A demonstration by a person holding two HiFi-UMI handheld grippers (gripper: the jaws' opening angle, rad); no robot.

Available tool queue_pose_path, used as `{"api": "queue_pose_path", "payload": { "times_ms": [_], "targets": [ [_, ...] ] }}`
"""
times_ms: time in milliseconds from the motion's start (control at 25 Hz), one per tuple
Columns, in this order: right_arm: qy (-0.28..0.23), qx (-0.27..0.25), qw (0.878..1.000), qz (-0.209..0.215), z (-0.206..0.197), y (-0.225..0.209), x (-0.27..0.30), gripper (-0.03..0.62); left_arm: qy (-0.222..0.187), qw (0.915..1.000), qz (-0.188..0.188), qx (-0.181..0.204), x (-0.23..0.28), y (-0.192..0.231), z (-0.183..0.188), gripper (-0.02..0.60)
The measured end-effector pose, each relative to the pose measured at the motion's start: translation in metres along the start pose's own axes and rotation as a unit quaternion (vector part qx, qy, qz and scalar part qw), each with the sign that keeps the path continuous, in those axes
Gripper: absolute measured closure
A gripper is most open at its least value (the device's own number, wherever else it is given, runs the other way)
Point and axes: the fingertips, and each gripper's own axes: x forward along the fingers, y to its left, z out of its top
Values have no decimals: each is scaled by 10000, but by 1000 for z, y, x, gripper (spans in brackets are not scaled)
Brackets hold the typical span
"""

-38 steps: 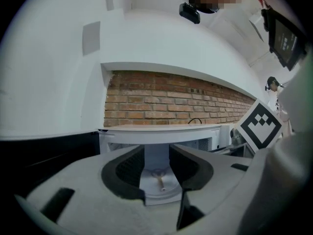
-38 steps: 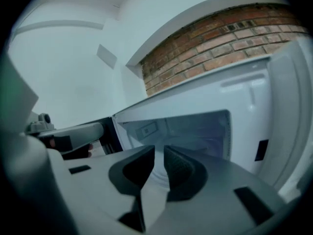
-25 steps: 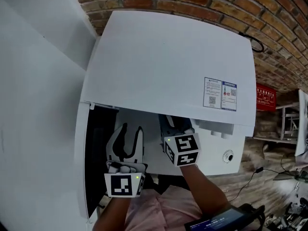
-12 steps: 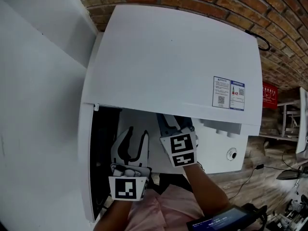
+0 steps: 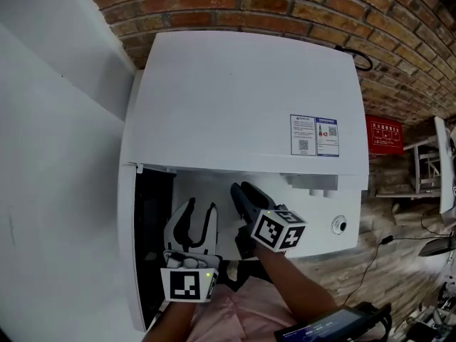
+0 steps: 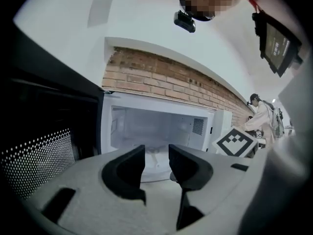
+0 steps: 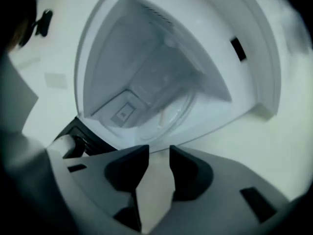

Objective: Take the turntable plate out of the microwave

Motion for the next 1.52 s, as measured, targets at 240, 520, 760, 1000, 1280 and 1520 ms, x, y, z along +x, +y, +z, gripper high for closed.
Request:
{"api": "queue_pose_path", "payload": {
  "times_ms": [240,520,760,1000,1280,1520],
  "targets": [
    [-294,2083,9757,604,8,-2,21,442,-9,9999,-104,103,-8,-6,4,426],
    [-86,2820,9568,709,7,3,27,544,42,9998,-178,123,-14,-11,1,431],
    [-278,3153,9423,1089,1,12,36,572,-34,9997,-189,142,-18,-11,4,431],
    [-344,3013,9479,977,-6,9,20,576,-3,9999,-90,91,-23,-1,1,431],
    [-309,3017,9478,982,-12,10,10,576,-36,9997,-201,93,-21,-8,4,431],
    [-64,3023,9481,983,-35,18,0,574,-65,9997,-220,104,-18,-7,6,431]
  ]
}}
